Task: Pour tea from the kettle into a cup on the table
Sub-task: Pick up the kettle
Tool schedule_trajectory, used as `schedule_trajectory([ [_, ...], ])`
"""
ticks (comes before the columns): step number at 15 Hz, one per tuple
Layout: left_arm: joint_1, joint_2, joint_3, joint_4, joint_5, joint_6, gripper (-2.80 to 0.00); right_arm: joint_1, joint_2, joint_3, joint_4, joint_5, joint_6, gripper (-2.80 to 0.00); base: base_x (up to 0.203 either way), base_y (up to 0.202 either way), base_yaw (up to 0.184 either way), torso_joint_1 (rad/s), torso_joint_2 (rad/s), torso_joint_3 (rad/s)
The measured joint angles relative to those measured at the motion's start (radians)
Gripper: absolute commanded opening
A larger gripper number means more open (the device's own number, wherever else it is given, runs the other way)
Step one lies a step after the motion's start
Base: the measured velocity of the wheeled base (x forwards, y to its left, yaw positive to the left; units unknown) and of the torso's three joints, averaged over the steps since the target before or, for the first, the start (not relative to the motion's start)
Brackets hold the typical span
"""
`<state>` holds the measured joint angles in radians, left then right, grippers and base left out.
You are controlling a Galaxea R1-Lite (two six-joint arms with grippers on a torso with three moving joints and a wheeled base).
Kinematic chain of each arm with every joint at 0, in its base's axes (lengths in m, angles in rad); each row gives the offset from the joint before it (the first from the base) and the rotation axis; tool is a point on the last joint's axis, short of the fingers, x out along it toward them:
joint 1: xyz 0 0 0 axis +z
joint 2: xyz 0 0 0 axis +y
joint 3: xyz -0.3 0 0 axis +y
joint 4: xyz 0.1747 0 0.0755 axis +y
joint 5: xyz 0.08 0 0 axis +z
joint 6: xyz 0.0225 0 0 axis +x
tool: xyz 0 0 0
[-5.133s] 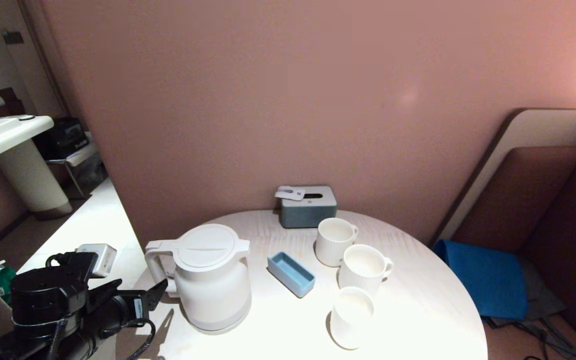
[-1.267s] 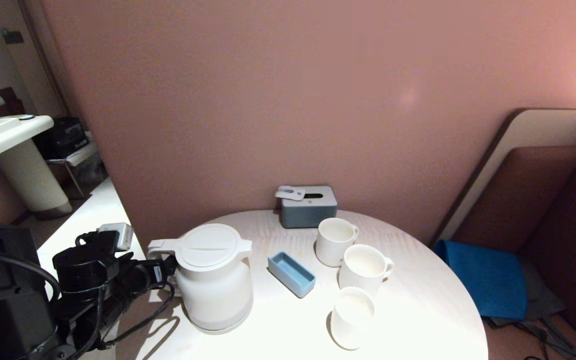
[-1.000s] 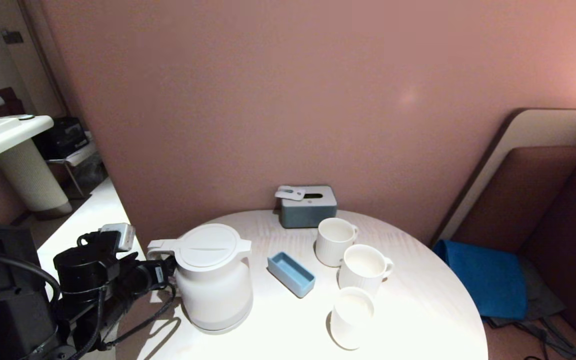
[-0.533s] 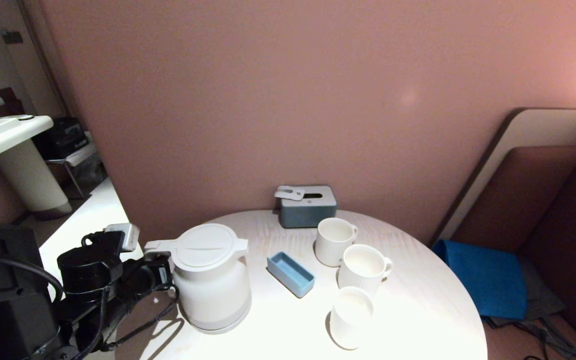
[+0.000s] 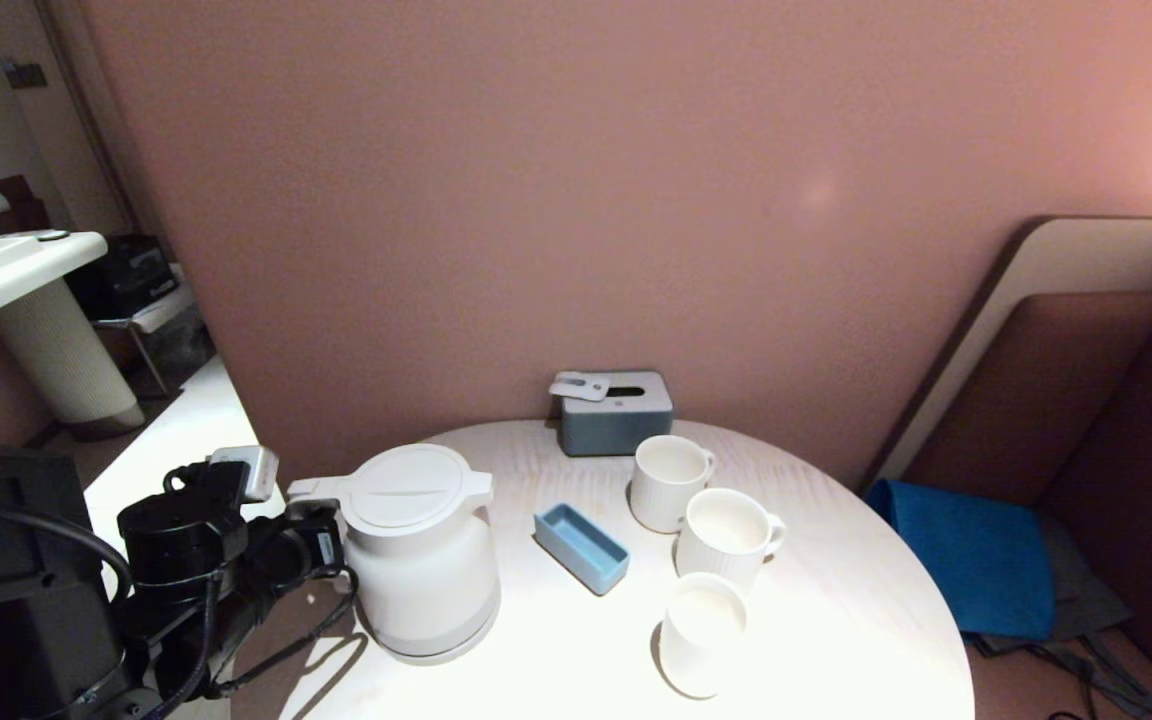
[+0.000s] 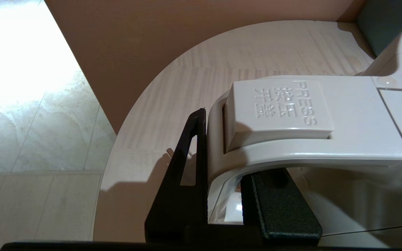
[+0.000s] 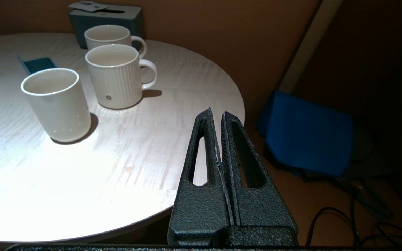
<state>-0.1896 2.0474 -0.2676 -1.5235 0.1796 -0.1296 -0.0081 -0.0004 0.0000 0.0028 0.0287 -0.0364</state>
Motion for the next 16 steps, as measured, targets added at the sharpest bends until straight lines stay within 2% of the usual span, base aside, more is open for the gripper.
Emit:
schedule_trajectory([
  [13, -0.005, -0.093, -0.025, 0.006, 0.013, 0.010, -2.80, 0.000, 0.000, 0.000, 0.000, 0.000, 0.000, -2.80, 0.000, 0.000, 0.000, 0.000, 0.00, 0.000],
  [16, -0.033, -0.140, -0.056, 0.024, 0.030, 0.011, -2.80, 0.000, 0.000, 0.000, 0.000, 0.000, 0.000, -2.80, 0.000, 0.000, 0.000, 0.000, 0.00, 0.000],
])
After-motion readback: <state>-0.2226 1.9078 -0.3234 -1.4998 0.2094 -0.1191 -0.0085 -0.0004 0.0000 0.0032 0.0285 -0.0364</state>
